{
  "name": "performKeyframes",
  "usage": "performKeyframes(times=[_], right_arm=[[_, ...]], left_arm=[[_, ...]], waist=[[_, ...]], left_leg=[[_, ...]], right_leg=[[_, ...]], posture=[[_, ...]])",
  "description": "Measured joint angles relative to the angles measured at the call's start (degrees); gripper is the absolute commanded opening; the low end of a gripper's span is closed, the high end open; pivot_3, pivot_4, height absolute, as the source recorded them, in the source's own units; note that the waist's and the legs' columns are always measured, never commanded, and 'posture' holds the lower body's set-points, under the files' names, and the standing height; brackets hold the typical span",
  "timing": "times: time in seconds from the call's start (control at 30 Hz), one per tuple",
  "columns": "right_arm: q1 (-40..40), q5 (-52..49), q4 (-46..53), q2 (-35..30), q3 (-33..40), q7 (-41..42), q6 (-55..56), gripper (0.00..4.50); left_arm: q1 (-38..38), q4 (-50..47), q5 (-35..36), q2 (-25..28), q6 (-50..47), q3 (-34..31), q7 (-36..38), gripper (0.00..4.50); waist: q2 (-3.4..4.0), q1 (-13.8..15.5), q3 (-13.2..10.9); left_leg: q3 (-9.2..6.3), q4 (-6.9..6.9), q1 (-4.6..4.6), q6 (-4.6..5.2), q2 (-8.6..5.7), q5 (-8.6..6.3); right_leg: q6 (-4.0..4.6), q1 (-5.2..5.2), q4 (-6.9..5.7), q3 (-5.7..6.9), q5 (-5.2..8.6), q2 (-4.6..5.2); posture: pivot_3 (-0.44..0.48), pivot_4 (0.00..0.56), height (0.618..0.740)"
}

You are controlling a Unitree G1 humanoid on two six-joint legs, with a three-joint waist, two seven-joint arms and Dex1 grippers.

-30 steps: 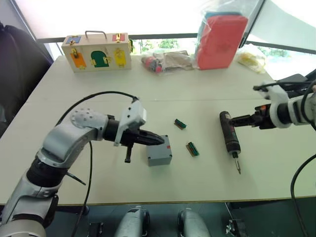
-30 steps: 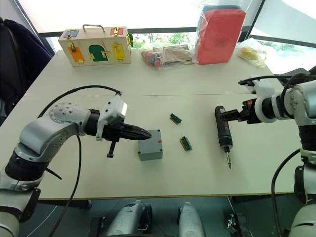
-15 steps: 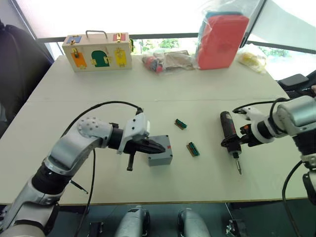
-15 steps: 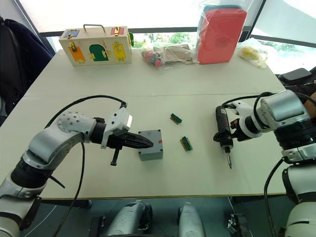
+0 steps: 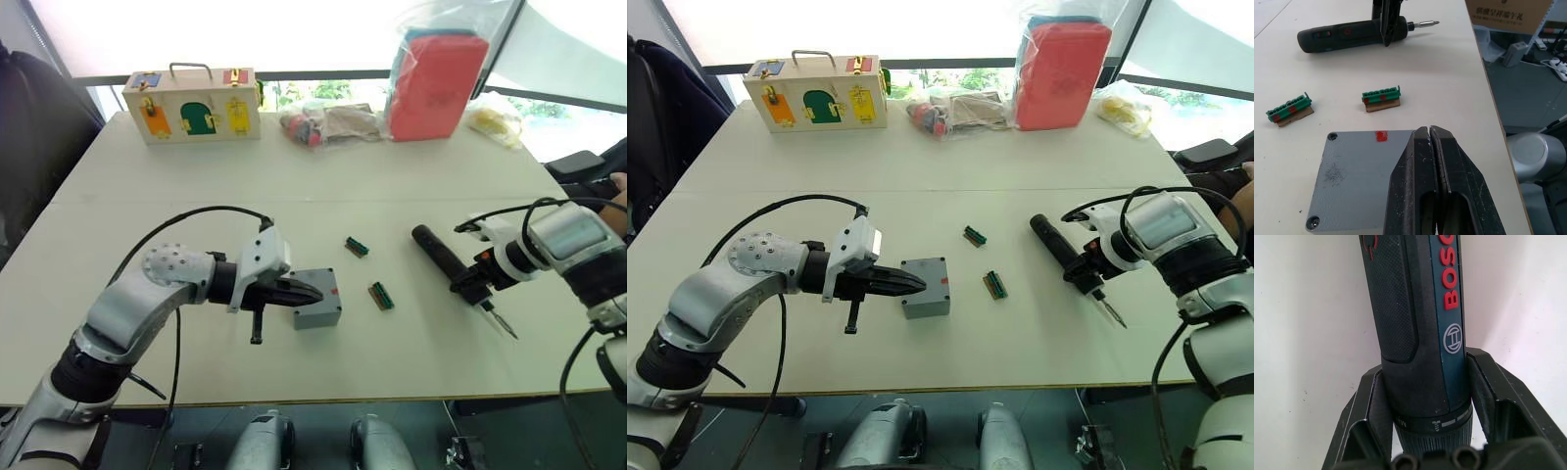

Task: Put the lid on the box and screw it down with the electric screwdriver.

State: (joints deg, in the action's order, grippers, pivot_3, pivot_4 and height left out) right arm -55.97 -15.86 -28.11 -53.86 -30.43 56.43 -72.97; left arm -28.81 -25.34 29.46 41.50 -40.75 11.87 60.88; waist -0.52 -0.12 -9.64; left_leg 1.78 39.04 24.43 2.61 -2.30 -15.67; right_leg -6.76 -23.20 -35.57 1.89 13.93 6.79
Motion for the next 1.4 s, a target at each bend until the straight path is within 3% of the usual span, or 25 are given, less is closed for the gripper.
performKeyframes(times=[0.17,0.27,0.3,0.4,0.5,0.6,0.77,1.0,1.4], right_arm=[[-3.52,1.30,-8.42,3.72,10.52,-8.87,5.78,1.77],[-4.71,0.43,-5.17,5.31,23.37,-16.49,9.65,1.77],[-2.58,-1.35,0.71,8.00,31.38,-20.26,12.63,1.77],[3.99,-7.62,17.70,17.45,44.27,-24.90,21.25,1.77],[9.77,-15.34,34.63,27.28,48.98,-27.34,25.68,1.77],[16.65,-23.72,47.93,34.71,48.65,-28.62,25.14,1.77],[26.68,-25.68,56.37,39.43,39.81,-29.45,27.30,1.77],[33.85,-18.32,54.49,41.70,31.04,-29.18,35.94,1.77],[35.19,-13.29,50.29,41.36,28.65,-28.26,44.17,1.77]], left_arm=[[-0.44,5.34,0.71,0.58,0.07,-2.88,0.55,0.00],[-1.56,9.66,1.32,1.02,0.06,-4.79,1.85,0.00],[-2.14,11.22,1.50,0.98,0.00,-4.72,2.80,0.00],[-4.09,13.24,1.61,0.84,0.03,-4.30,4.47,0.00],[-5.49,15.23,1.36,0.41,0.18,-3.69,5.48,0.00],[-5.57,16.73,0.88,-0.32,-0.05,-2.98,5.42,0.00],[-5.71,16.69,-2.20,-0.91,0.50,1.11,5.82,0.00],[-4.26,18.38,-4.71,-4.98,1.71,2.32,2.70,0.00],[-3.27,15.05,-5.84,-4.51,1.15,3.10,2.18,0.00]], waist=[[0.61,-0.47,-0.37],[0.72,-0.38,-0.43],[0.72,-0.39,-0.43],[0.76,-0.65,-0.46],[0.83,-0.46,-0.50],[0.78,-0.03,-0.47],[0.77,0.54,-0.46],[0.77,0.40,-0.46],[0.77,0.42,-0.46]], left_leg=[[0.08,-0.07,0.23,-0.35,-0.10,0.21],[0.06,-0.10,1.01,-0.58,-0.05,0.38],[0.06,-0.14,1.11,-0.64,0.03,0.41],[0.10,-0.17,1.05,-0.71,0.16,0.46],[0.05,0.00,0.97,-0.72,0.17,0.48],[-0.02,0.10,0.95,-0.59,0.11,0.42],[0.00,0.14,0.94,-0.49,-0.01,0.36],[-0.01,0.15,0.91,-0.53,0.03,0.39],[-0.01,0.15,0.89,-0.55,0.03,0.40]], right_leg=[[-0.07,-0.36,-0.15,-0.06,-0.02,0.04],[-0.10,-1.28,-0.53,-0.03,0.01,-0.03],[-0.11,-1.37,-0.56,-0.01,0.00,-0.11],[-0.12,-1.34,-0.57,0.00,0.00,-0.26],[-0.12,-1.24,-0.63,0.00,0.01,-0.29],[-0.12,-1.10,-0.64,-0.01,0.00,-0.27],[-0.12,-1.09,-0.65,-0.06,0.00,-0.22],[-0.12,-1.13,-0.68,-0.06,0.00,-0.27],[-0.12,-1.11,-0.68,-0.07,0.01,-0.28]], posture=[[0.000,0.150,0.740],[0.000,0.150,0.740],[0.000,0.150,0.740],[0.000,0.150,0.740],[0.000,0.150,0.740],[0.000,0.150,0.740],[0.000,0.150,0.740],[0.000,0.150,0.740],[0.000,0.150,0.740]])
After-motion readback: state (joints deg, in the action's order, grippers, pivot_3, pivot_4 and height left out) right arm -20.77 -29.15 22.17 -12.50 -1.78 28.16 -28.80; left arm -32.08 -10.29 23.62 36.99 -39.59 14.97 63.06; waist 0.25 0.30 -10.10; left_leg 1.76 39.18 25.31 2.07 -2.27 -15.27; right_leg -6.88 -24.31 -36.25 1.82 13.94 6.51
